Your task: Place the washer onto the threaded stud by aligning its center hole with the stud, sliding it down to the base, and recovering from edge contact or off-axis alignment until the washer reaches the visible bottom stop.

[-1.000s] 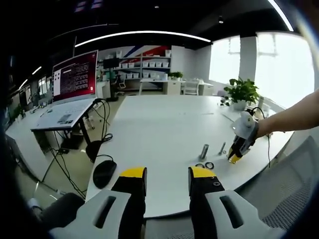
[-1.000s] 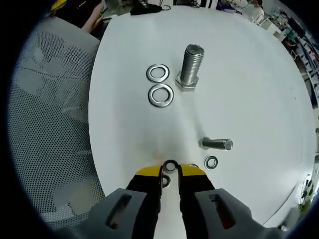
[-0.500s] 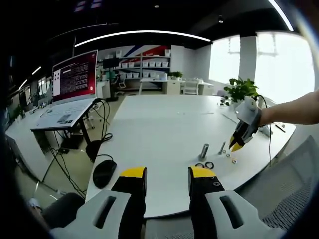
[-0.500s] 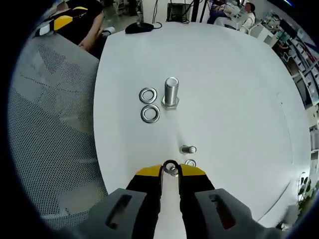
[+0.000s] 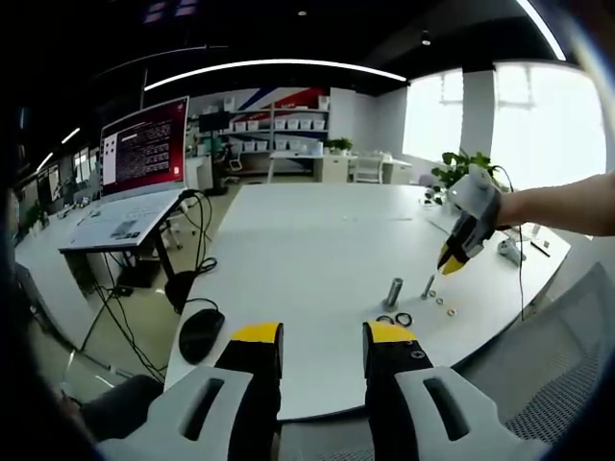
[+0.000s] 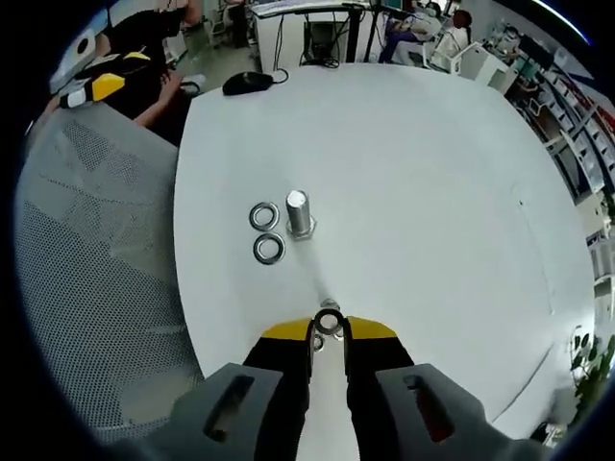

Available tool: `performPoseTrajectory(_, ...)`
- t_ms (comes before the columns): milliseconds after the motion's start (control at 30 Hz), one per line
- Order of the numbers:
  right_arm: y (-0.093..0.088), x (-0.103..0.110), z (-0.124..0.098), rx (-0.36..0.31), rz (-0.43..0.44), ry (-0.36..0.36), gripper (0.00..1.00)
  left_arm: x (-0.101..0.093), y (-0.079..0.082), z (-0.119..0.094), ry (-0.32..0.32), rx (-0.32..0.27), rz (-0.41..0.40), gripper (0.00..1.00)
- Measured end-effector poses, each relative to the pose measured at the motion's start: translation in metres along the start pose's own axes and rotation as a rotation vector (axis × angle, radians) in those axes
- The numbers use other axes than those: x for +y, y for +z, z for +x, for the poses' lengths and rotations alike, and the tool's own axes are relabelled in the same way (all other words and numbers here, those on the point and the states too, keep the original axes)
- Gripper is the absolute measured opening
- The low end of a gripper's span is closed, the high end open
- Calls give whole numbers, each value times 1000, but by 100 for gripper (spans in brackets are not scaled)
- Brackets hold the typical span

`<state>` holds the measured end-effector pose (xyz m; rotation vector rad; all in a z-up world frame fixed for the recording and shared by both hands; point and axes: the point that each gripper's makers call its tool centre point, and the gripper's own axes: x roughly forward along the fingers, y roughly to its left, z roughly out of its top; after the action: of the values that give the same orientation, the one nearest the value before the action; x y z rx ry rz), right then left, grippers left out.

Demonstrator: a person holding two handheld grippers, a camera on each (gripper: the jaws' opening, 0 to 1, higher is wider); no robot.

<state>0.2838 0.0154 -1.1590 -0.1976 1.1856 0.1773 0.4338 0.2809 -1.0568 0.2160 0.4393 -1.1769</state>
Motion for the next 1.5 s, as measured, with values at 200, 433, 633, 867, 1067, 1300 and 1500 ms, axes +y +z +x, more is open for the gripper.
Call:
performPoseTrajectory(200, 4, -6, -2, -10, 7, -20, 14, 1, 0, 0, 1, 0, -2, 31)
performPoseTrajectory(433, 6, -8, 0, -3, 1, -22, 14, 2, -1, 0, 4, -1, -6, 31)
performPoseTrajectory(633, 6, -12, 0, 1, 10, -27, 14, -14, -20, 1, -95, 120, 51, 23)
performPoseTrajectory(867, 5, -11, 0, 9, 8, -25, 14, -27, -55, -1, -167, 349, 88, 10)
performPoseTrajectory(1067, 2, -10, 0, 20, 8, -22, 14, -25, -51, -2, -147, 324, 72, 10)
performPoseTrajectory(1300, 2, -10, -1, 23, 12, -19, 14, -26, -51, -2, -151, 329, 73, 10)
performPoseTrajectory(1500, 0, -8, -2, 25, 11, -20, 14, -30, -58, -4, -165, 372, 45, 2)
